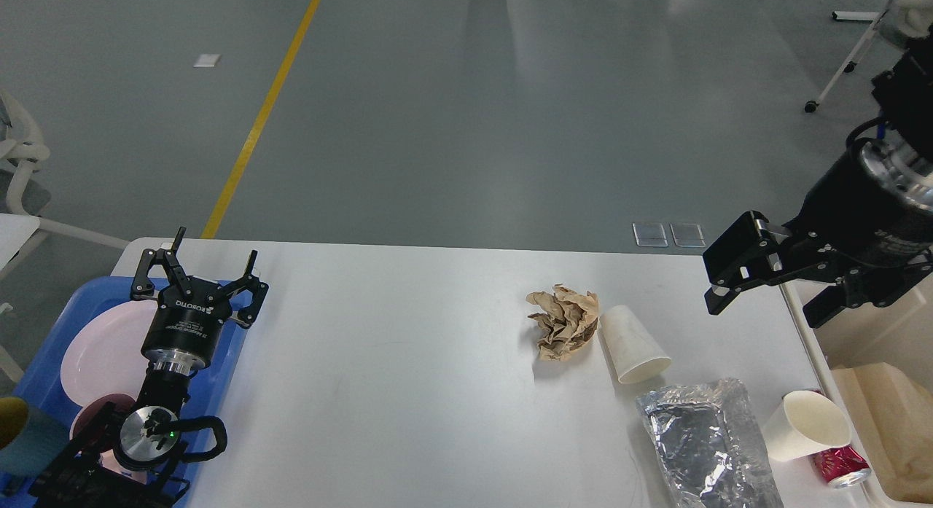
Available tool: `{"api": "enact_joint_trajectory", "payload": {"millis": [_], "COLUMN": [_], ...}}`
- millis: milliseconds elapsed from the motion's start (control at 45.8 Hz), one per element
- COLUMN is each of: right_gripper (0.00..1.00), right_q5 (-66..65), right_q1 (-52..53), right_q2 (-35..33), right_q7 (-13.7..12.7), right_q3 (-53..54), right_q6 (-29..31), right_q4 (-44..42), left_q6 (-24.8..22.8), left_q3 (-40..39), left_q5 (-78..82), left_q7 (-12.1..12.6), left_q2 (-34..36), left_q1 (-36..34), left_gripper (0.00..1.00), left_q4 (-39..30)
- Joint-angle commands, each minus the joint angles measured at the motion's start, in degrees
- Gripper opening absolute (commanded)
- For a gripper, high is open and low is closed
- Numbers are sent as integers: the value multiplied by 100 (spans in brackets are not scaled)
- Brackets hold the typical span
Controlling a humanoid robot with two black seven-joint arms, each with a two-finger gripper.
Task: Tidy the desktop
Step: 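Raise the right gripper out of the bin and move to the foil packet, then lower the right gripper onto the foil packet and grasp it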
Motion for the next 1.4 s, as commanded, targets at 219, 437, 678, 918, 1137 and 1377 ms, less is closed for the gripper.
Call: {"api": "enact_joint_trajectory", "payload": {"millis": [219, 437, 678, 918, 1137, 1377], "right_gripper": [93, 92, 92, 92, 92, 82], "right_q5": [-41, -103, -639, -656, -674, -674], "right_q1": [-1300, -2512, -4375, -5545, -6371, -6477], "right_q2": [-52, 53, 563, 1355, 1512, 1697], "right_q7": [9, -17, -105, -176, -176, -176], "right_q3": [102, 523, 1051, 1253, 1429, 1447], "right_q6": [-1158, -1615, -3081, -4454, -4604, -4639], "right_q4": [1, -34, -402, -693, -1615, -1879], "left_q6": [0, 0, 0, 0, 0, 0], "left_q3": [-5, -5, -5, -5, -5, -5], "left_q5": [0, 0, 0, 0, 0, 0], "left_q7": [0, 0, 0, 0, 0, 8], "left_q2": [0, 0, 0, 0, 0, 0], "left_q1": [0, 0, 0, 0, 0, 0], "left_gripper": [96, 96, 96, 96, 96, 96], "left_q4": [0, 0, 0, 0, 0, 0]}}
